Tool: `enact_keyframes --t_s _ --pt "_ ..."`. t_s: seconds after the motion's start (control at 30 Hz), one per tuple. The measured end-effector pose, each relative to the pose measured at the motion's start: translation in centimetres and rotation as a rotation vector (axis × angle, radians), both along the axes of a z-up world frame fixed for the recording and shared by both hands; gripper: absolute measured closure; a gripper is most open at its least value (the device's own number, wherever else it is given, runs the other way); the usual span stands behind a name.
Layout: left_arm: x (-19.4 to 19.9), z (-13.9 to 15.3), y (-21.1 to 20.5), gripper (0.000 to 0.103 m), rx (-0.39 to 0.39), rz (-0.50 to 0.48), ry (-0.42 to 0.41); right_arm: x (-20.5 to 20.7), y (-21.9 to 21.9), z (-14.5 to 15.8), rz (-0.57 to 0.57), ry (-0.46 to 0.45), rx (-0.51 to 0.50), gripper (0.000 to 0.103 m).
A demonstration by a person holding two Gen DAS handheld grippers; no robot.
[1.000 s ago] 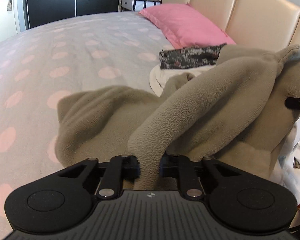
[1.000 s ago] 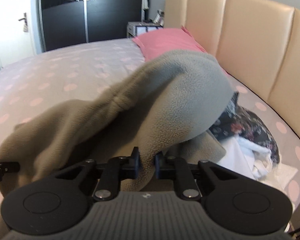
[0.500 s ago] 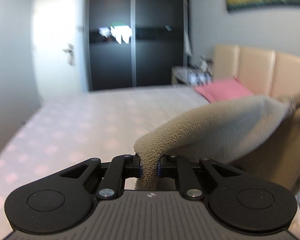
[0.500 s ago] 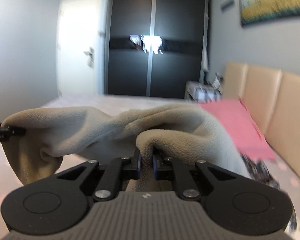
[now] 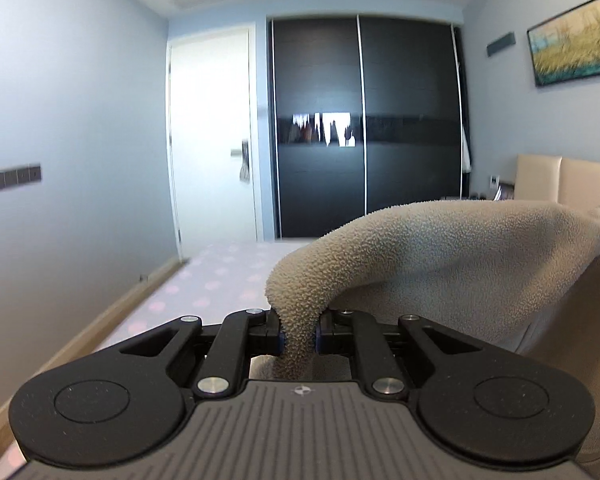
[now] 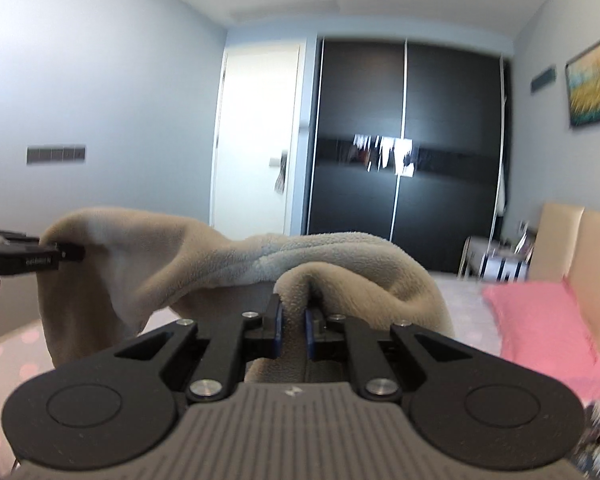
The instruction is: Fold clothes
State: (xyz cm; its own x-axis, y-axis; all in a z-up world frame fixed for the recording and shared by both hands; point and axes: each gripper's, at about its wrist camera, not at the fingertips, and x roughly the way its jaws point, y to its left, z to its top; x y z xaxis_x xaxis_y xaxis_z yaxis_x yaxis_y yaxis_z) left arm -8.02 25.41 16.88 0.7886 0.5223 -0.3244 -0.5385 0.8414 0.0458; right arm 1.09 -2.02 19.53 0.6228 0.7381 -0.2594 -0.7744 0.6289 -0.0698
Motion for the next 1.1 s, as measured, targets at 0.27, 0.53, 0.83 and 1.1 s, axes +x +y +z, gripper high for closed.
enact_keyframes --t_s 0.27,0.53,0.83,1.1 --pt "2.4 -8.4 1.6 0.093 -0.132 -0.041 0.190 1.9 1.8 -9.8 -0.061 0.150 -0.200 0.091" --pt "2.1 -13.9 -0.8 0.090 -0.166 -0.217 0.301 6.1 0.6 -15.5 -0.199 0.276 -0.412 0.089" --pt "2.4 -17.2 -3.9 0.081 -0.167 -0.359 0.344 4.3 -3.5 -15.0 -0.179 0.242 -0.496 0.061" --pt "2.5 -16.8 -3.8 0.057 -0.202 -0.430 0.338 2.7 -0.9 -12.4 0.098 -0.029 -0.578 0.031"
